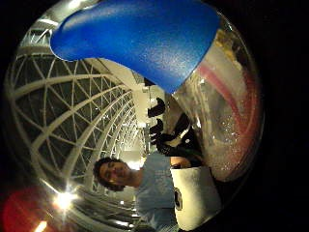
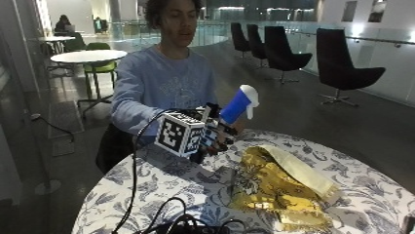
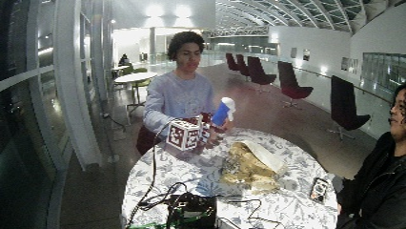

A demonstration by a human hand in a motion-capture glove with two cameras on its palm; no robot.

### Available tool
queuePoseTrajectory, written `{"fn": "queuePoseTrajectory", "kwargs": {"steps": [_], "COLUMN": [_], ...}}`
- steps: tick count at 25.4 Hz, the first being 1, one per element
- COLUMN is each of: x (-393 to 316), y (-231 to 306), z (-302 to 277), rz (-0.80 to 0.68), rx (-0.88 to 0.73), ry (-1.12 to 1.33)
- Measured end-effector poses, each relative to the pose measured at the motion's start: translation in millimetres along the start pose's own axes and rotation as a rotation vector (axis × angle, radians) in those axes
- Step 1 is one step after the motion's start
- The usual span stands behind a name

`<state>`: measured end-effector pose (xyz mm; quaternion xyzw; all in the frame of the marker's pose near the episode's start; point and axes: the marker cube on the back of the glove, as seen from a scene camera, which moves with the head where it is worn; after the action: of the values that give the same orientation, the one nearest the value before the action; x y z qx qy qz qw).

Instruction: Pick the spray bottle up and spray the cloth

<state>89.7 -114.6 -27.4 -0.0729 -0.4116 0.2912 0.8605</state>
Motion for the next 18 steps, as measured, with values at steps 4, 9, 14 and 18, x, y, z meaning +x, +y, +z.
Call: {"fn": "queuePoseTrajectory", "kwargs": {"steps": [4, 9, 14, 18], "x": [-5, -2, -1, -1], "y": [-7, -10, -11, -13], "z": [-4, 5, 18, 20], "rz": [0.080, 0.105, 0.130, 0.145], "rx": [-0.053, -0.099, -0.141, -0.149], "ry": [-0.008, -0.022, -0.040, -0.051]}}
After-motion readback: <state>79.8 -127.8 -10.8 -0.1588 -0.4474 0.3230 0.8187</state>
